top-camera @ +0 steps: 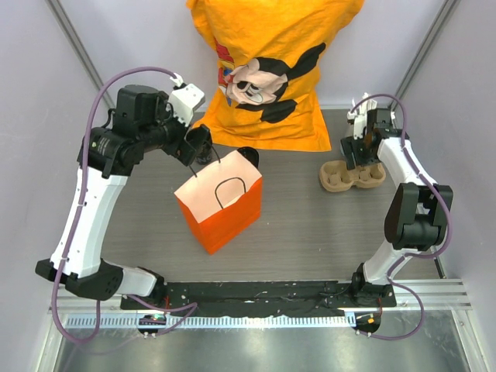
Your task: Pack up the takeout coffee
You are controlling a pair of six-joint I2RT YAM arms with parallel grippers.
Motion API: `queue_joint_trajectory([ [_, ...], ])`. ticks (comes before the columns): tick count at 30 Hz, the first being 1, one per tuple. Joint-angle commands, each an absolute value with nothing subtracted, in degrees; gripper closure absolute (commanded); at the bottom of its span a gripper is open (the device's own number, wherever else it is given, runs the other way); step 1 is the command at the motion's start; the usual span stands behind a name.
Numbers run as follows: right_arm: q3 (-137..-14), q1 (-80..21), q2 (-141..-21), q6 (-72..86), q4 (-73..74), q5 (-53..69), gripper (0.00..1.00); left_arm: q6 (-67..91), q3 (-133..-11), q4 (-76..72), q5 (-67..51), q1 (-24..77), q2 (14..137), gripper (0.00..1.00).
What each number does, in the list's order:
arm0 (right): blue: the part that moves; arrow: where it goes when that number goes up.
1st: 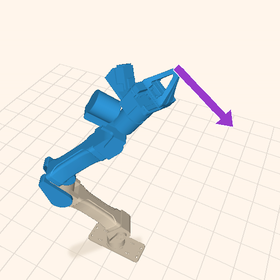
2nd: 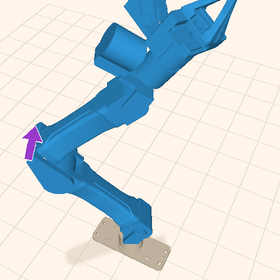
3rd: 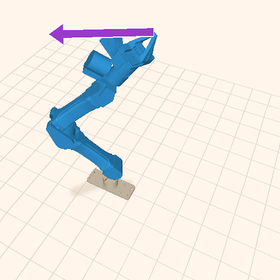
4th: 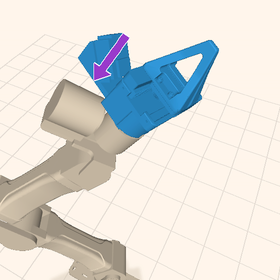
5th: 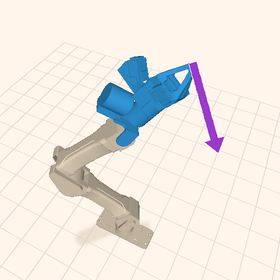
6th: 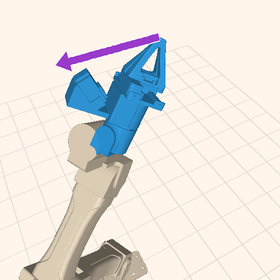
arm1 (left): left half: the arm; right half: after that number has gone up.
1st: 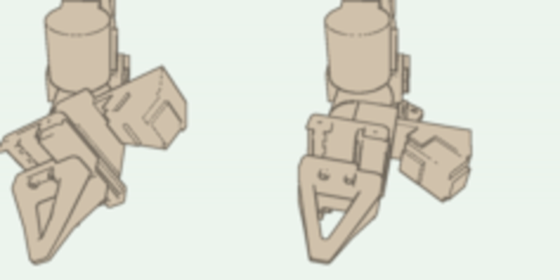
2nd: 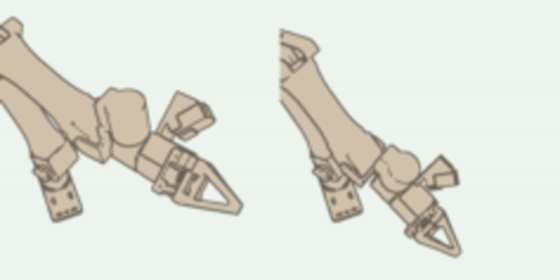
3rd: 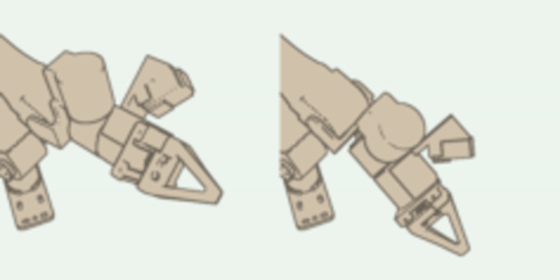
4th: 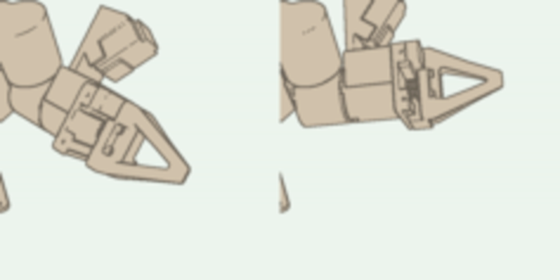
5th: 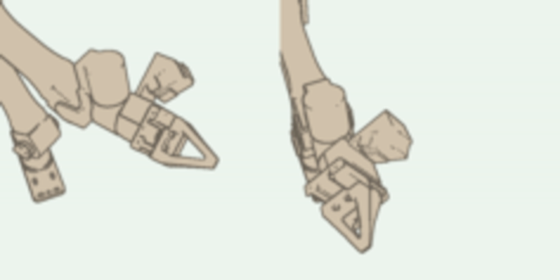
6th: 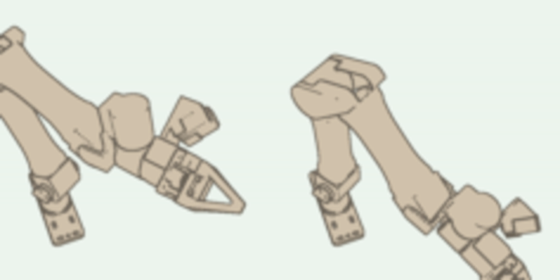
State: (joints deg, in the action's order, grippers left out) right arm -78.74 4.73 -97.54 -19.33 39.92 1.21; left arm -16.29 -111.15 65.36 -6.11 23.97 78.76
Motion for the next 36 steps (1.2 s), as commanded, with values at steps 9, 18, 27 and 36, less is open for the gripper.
queue_joint_trajectory([
  [9, -72.78, 4.83, -96.50, -18.99, 31.73, 3.60, 0.31, -13.89, -111.27, 63.28, -8.44, 20.92, 76.99, 0.00],
  [18, -72.16, 4.83, -98.26, -18.98, 31.11, 4.74, 0.43, -13.62, -111.18, 63.19, -9.23, 20.30, 77.34, 0.00],
  [27, -72.25, 4.83, -99.14, -18.90, 30.94, 5.10, 0.43, -13.54, -111.36, 63.28, -9.49, 20.13, 77.43, 0.00],
  [36, -72.16, 4.83, -99.14, -18.63, 30.59, 5.01, 0.58, -13.36, -110.57, 63.11, -10.11, 19.78, 77.17, 0.00],
])
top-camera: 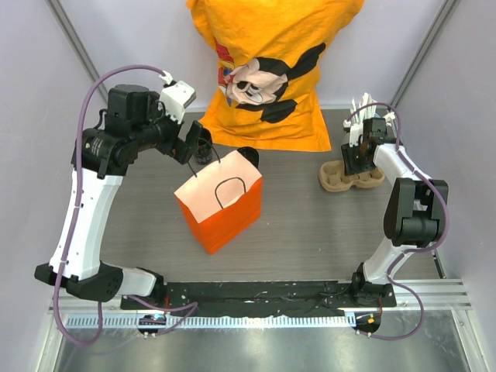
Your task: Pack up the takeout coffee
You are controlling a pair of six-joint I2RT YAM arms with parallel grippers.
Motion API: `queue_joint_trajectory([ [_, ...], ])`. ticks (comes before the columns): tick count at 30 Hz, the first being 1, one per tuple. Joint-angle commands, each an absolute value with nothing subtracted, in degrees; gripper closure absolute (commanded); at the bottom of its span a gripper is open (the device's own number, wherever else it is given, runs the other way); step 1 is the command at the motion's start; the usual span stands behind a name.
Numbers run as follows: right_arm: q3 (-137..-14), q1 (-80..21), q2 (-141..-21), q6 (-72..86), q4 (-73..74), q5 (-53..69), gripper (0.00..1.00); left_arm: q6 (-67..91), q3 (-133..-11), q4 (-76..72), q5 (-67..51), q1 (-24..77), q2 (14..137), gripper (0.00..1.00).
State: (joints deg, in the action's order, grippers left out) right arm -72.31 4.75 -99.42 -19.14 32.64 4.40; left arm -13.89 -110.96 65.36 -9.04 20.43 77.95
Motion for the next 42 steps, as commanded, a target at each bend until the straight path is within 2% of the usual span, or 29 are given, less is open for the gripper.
queue_joint_trajectory([
  [1, -72.16, 4.83, -99.14, -18.55, 30.59, 5.10, 0.59, -13.36, -110.57, 63.11, -10.19, 19.86, 77.17, 0.00],
  [24, -72.69, 4.83, -93.87, -17.05, 31.20, 5.27, 0.59, -12.92, -109.87, 63.11, -11.87, 19.34, 77.08, 0.00],
  [36, -72.77, 4.75, -96.06, -17.75, 31.73, 4.39, 0.48, -12.92, -109.51, 63.02, -12.39, 19.07, 76.73, 0.00],
  [42, -72.69, 4.83, -96.42, -17.75, 31.91, 4.40, 0.48, -12.83, -109.34, 62.93, -12.66, 19.07, 76.73, 0.00],
])
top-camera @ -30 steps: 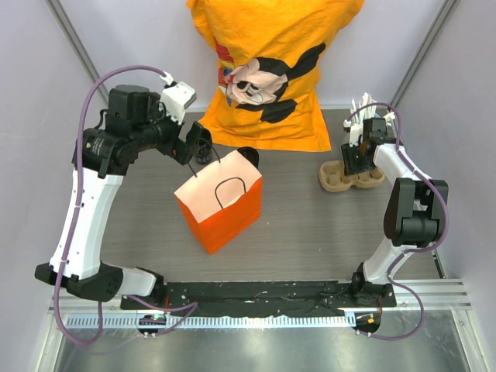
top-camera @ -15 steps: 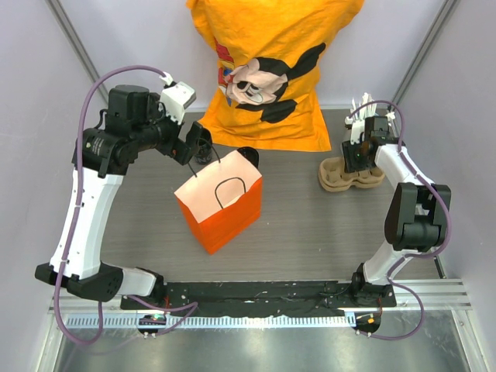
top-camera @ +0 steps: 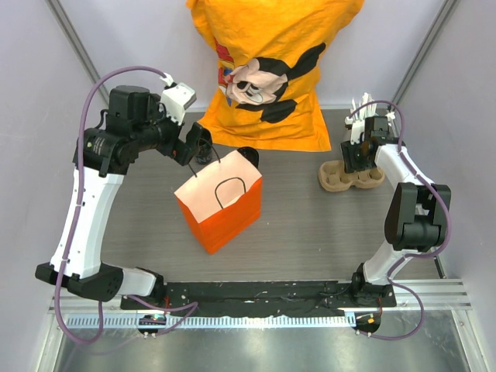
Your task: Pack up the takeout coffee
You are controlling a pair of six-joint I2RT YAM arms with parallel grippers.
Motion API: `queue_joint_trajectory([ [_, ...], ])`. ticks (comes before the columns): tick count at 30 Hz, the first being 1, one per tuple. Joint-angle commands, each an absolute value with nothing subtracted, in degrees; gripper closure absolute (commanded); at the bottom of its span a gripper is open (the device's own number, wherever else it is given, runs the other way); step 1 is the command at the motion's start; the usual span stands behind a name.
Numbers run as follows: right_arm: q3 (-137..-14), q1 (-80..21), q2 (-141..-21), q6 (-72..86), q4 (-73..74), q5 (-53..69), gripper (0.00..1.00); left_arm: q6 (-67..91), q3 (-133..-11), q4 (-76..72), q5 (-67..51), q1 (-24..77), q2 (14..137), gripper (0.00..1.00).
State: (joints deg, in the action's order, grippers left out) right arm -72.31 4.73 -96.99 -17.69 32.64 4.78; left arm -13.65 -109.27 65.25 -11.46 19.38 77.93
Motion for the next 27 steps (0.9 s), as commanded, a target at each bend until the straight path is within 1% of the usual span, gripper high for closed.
queue_joint_trajectory([
  [1, -72.69, 4.83, -96.42, -17.84, 31.99, 4.39, 0.48, -12.75, -109.34, 63.02, -12.74, 19.07, 76.73, 0.00],
  [11, -72.77, 4.83, -98.26, -17.93, 32.08, 3.69, 0.45, -12.83, -109.25, 62.93, -13.01, 18.81, 76.64, 0.00],
  [23, -72.86, 4.83, -97.91, -17.67, 31.99, 3.87, 0.53, -12.74, -108.90, 62.93, -13.54, 18.72, 76.73, 0.00],
  [27, -72.86, 4.83, -97.73, -17.58, 31.90, 3.96, 0.57, -12.66, -109.16, 62.84, -13.62, 18.63, 76.90, 0.00],
])
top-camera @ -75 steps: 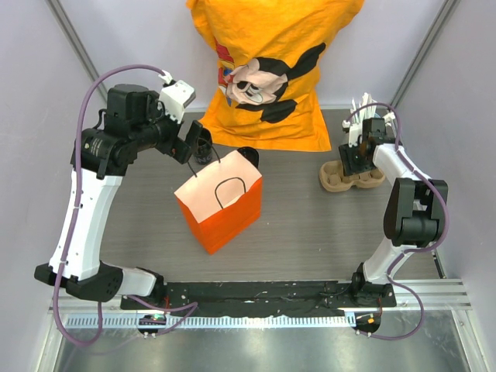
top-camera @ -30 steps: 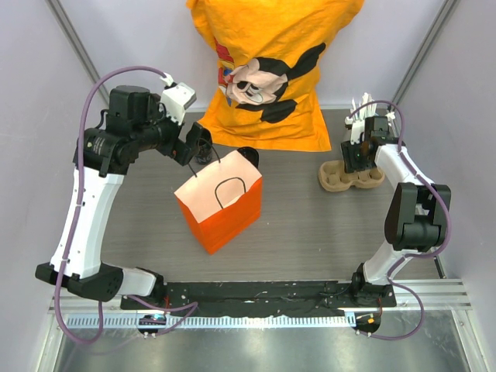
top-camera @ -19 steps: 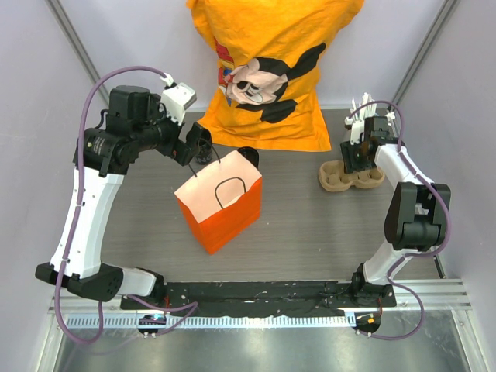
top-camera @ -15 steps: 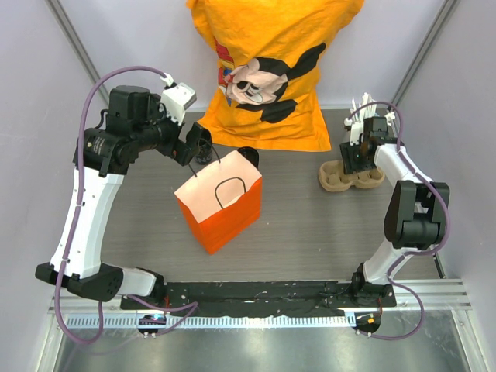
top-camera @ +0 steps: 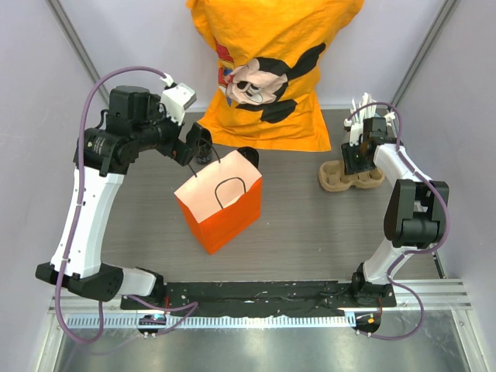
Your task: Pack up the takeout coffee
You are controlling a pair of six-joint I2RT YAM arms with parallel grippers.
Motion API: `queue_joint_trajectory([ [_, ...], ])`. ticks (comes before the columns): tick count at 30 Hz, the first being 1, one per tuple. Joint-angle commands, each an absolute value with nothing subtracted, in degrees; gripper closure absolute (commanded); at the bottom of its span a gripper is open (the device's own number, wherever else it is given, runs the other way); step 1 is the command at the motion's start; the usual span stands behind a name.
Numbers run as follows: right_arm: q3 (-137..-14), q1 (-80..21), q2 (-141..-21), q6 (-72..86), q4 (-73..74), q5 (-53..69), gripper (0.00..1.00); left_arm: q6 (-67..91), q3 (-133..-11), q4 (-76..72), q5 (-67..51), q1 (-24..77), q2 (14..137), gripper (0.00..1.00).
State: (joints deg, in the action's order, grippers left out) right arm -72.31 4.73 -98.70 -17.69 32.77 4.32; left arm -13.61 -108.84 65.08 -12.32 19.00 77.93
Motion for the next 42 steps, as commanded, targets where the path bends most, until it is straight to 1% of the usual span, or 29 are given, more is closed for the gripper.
queue_joint_trajectory([
  [1, -73.04, 4.83, -97.65, -17.49, 31.90, 3.87, 0.58, -12.57, -109.16, 62.84, -13.80, 18.63, 76.90, 0.00],
  [2, -72.95, 4.83, -97.30, -17.49, 31.90, 4.04, 0.59, -12.66, -109.25, 62.93, -13.80, 18.63, 76.90, 0.00],
  [4, -73.12, 4.83, -96.86, -17.40, 31.90, 4.13, 0.63, -12.57, -109.25, 62.93, -13.80, 18.63, 76.90, 0.00],
  [8, -73.21, 4.83, -95.54, -17.05, 31.90, 4.57, 0.67, -12.48, -109.25, 62.93, -13.97, 18.55, 76.82, 0.00],
  [9, -73.30, 4.83, -95.10, -16.96, 31.90, 4.66, 0.69, -12.57, -109.25, 62.93, -13.89, 18.63, 76.82, 0.00],
  [16, -73.56, 4.83, -92.99, -16.87, 31.90, 5.19, 0.70, -12.48, -109.34, 62.93, -14.15, 18.54, 76.90, 0.00],
  [17, -73.48, 4.83, -92.81, -16.88, 31.90, 5.19, 0.75, -12.48, -109.34, 62.93, -14.15, 18.46, 76.82, 0.00],
  [22, -74.44, 4.83, -92.02, -16.79, 32.60, 5.89, 0.76, -12.39, -109.25, 63.02, -14.24, 18.37, 76.90, 0.00],
  [25, -74.62, 4.83, -92.46, -16.96, 33.13, 6.15, 0.74, -12.48, -109.07, 62.93, -14.24, 18.46, 76.82, 0.00],
  [27, -74.79, 4.66, -94.13, -17.05, 33.48, 5.54, 0.72, -12.39, -108.99, 63.02, -14.33, 18.37, 76.73, 0.00],
  [30, -74.36, 4.31, -95.10, -17.14, 33.40, 2.38, 0.72, -12.39, -109.07, 62.93, -14.33, 18.19, 76.55, 0.00],
  [34, -75.84, 5.36, -95.18, -15.47, 35.32, 9.74, 0.72, -12.39, -108.72, 63.02, -14.50, 18.10, 76.29, 0.00],
  [37, -75.24, 3.79, -95.36, -16.60, 33.94, 2.41, 0.72, -12.31, -108.46, 62.93, -14.68, 17.93, 76.11, 0.00],
  [38, -74.97, 3.34, -95.36, -16.96, 33.84, 2.29, 0.72, -12.39, -108.54, 62.93, -14.76, 18.02, 76.03, 0.00],
  [40, -75.67, 4.30, -95.62, -15.05, 35.32, 6.93, 0.73, -12.30, -108.37, 62.93, -14.85, 17.93, 76.11, 0.00],
  [41, -75.59, 3.35, -95.62, -14.68, 34.55, 0.68, 0.73, -12.30, -108.37, 62.93, -14.85, 17.93, 76.11, 0.00],
  [42, -74.54, 2.47, -95.45, -15.46, 33.67, -2.86, 0.73, -12.30, -108.37, 62.93, -14.85, 17.84, 76.11, 0.00],
])
